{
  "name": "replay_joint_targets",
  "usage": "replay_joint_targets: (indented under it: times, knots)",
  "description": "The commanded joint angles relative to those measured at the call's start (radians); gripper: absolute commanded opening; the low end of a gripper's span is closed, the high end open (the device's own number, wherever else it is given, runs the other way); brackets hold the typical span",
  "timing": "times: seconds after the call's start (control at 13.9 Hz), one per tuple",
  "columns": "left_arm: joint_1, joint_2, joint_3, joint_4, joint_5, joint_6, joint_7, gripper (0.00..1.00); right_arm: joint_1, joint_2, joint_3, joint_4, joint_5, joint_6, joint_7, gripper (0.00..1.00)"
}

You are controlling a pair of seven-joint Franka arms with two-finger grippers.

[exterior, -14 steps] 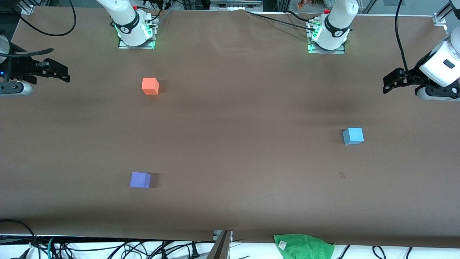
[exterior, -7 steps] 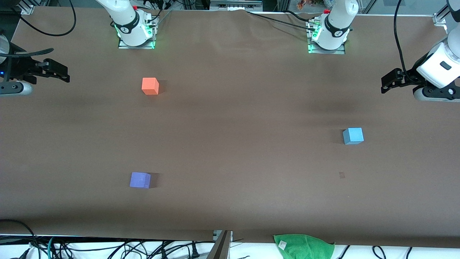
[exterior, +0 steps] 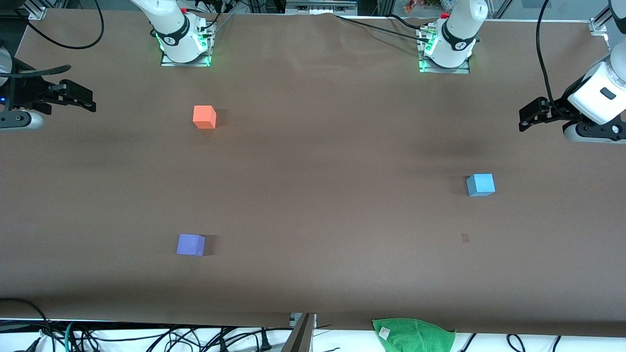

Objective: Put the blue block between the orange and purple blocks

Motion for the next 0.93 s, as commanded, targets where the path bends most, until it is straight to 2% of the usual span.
replay_joint_targets:
  times: [0.0, 0.43, 0.86]
  knots:
    - [-0.005, 0.022, 0.001, 0.040, 0.003, -0.025, -0.006, 1.00, -0.009, 0.010, 0.000, 0.016, 0.014, -0.001, -0.023, 1.00]
    - [-0.002, 0.025, 0.002, 0.040, 0.002, -0.024, -0.001, 1.00, -0.009, 0.010, 0.000, 0.016, 0.013, -0.001, -0.021, 1.00]
    - [-0.001, 0.078, 0.007, 0.043, -0.003, -0.019, 0.002, 1.00, -0.009, 0.011, 0.000, 0.018, 0.014, -0.001, -0.019, 1.00]
